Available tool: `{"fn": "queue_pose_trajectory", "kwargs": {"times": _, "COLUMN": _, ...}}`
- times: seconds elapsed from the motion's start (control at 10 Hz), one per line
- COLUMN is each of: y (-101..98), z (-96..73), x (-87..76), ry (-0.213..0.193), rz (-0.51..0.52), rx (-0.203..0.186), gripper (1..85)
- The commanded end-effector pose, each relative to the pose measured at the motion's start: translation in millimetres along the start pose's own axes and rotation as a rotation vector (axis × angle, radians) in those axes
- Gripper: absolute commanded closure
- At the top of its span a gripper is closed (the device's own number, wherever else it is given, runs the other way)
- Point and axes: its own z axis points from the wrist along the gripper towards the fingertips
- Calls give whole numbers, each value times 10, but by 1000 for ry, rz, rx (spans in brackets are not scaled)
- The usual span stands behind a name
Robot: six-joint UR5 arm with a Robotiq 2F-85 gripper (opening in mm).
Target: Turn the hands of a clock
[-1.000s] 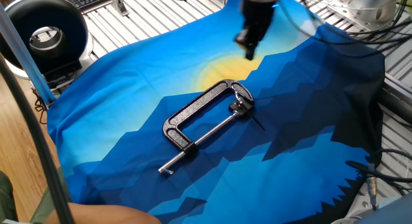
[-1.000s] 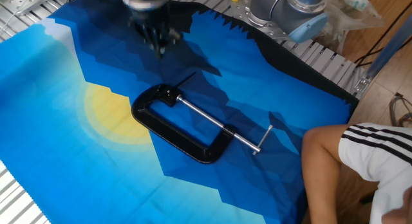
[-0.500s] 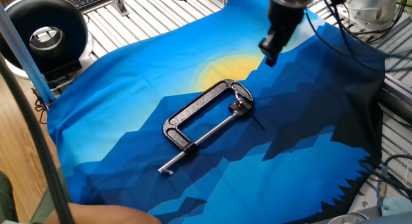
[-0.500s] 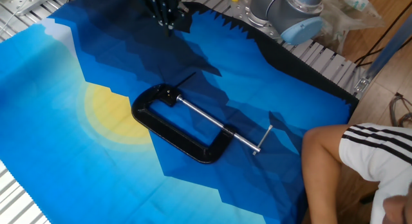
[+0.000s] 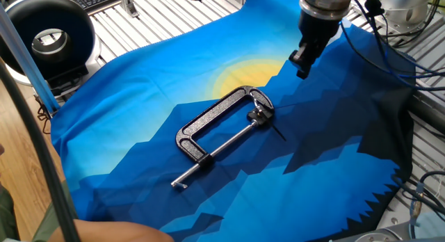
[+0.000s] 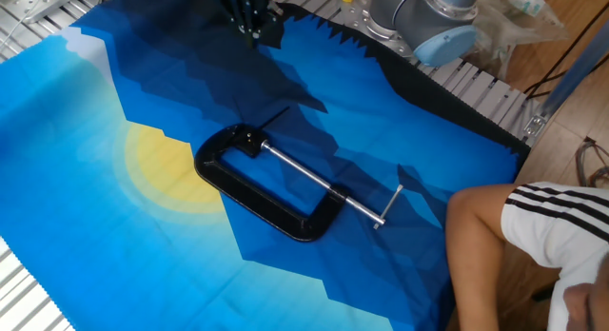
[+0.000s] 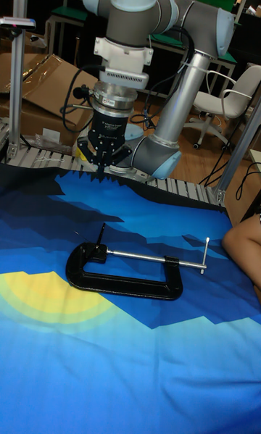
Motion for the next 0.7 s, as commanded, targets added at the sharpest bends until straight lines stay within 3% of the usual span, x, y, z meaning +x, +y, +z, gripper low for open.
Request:
{"fn": "queue_pose_trajectory", "kwargs": {"times": 0.0, "y": 6, "z": -4, "x": -15, "ry": -12, "rz": 28, "rx": -3, "gripper": 843}}
{"fn": "queue_pose_trajectory", "kwargs": {"times": 0.1, "y": 91, "z": 178, "x": -70, "ry": -21, "rz": 35, "rx": -36, "gripper": 843}}
{"fn": "queue_pose_trajectory", "kwargs": {"times": 0.3, "y": 186, "z": 602, "x": -209, "ry": -34, "rz": 42, "rx": -67, "gripper": 843}}
{"fn": "queue_pose_trajectory", "kwargs": {"times": 0.6, "y": 149, "z": 1231, "x": -392, "ry": -78, "rz": 23, "rx": -54, "gripper": 843}}
